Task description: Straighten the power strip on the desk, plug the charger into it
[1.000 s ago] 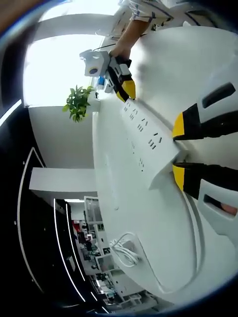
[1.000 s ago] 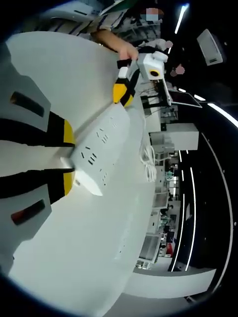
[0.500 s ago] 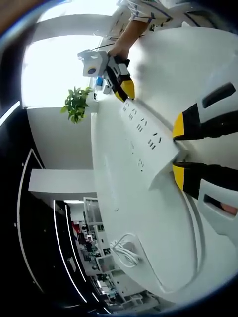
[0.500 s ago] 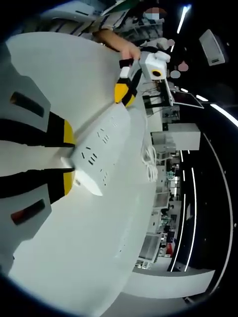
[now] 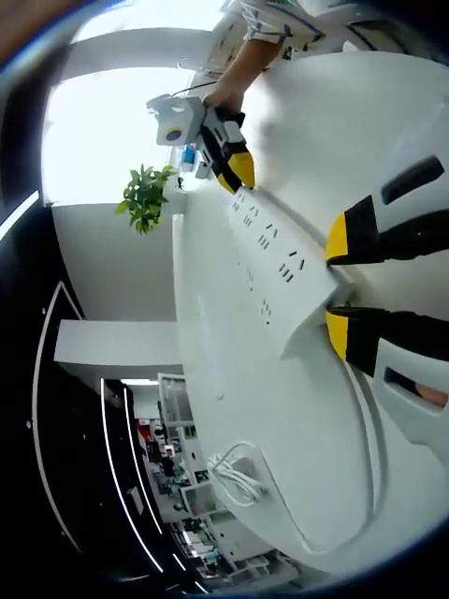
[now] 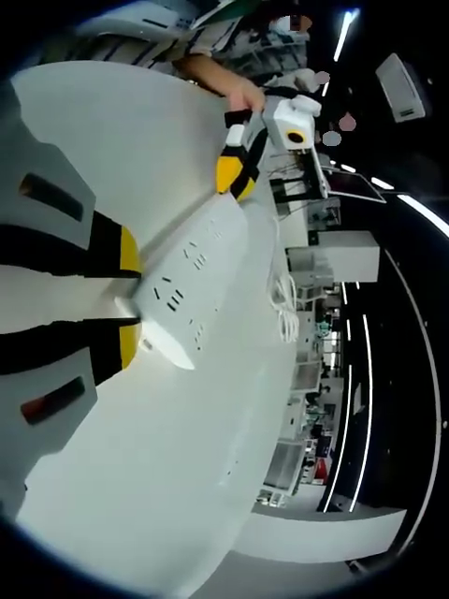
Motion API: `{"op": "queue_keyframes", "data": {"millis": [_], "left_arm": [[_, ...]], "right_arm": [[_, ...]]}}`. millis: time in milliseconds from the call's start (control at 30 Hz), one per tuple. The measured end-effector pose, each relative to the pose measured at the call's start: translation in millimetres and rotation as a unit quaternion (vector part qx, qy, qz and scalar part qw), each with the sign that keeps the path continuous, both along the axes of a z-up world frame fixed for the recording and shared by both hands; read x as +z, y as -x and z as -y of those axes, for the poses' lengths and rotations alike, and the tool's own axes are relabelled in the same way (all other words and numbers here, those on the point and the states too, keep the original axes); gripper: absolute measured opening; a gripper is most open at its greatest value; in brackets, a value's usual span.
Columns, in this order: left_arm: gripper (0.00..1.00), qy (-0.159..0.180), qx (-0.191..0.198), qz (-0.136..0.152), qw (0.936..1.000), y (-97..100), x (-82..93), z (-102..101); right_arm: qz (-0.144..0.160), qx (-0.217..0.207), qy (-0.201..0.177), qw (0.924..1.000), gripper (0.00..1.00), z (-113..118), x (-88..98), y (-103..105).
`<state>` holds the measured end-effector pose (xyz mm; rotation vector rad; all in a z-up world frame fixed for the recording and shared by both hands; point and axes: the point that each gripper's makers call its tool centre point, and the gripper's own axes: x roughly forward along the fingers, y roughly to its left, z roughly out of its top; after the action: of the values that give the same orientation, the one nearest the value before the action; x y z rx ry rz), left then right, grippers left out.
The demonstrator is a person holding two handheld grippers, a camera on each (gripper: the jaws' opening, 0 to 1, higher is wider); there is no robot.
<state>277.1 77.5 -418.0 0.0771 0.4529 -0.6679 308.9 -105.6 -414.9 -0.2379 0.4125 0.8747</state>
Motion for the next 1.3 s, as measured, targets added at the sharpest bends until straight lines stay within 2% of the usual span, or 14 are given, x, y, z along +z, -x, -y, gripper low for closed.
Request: {"op": "queue_keyframes", "data": {"millis": [333, 467, 733, 900, 1033, 1100, 1200, 1300], "left_arm": [[0.19, -0.032, -0.007, 0.016, 0.9993, -0.2, -1.1, 0], [0.19, -0.033, -0.008, 0.018, 0.9993, -1.0, -1.0, -1], [0.2, -0.032, -0.009, 0.027, 0.9991, 0.3, 0.4, 0], [0.22, -0.018, -0.004, 0.039, 0.9991, -1.1, 7.8, -1], [0.24, -0.015, 0.005, 0.062, 0.9979, -3.3, 14.1, -5], [0.24, 0.008, 0.008, 0.077, 0.997, -4.6, 20.8, -6], [0.24, 0.027, 0.015, 0.096, 0.9949, -6.0, 28.4, -9], [0.24, 0.029, 0.024, 0.108, 0.9935, -7.6, 32.9, -15]], "right_arm": [[-0.006, -0.017, 0.0, 0.9998, 0.18, -1, -0.6, 1], [-0.007, -0.019, -0.003, 0.9998, 0.18, 0, 0.0, 0], [0.025, -0.038, 0.005, 0.999, 0.19, 10, 10.2, -3], [0.034, -0.055, -0.009, 0.9979, 0.19, 26, 21.6, -2], [0.045, -0.076, -0.017, 0.9959, 0.19, 45, 29.4, -3], [0.049, -0.09, -0.023, 0.9944, 0.19, 56, 32.8, -4], [0.055, -0.116, -0.035, 0.991, 0.19, 76, 38.1, -4], [0.064, -0.15, -0.044, 0.9857, 0.19, 103, 45.0, -4]]}}
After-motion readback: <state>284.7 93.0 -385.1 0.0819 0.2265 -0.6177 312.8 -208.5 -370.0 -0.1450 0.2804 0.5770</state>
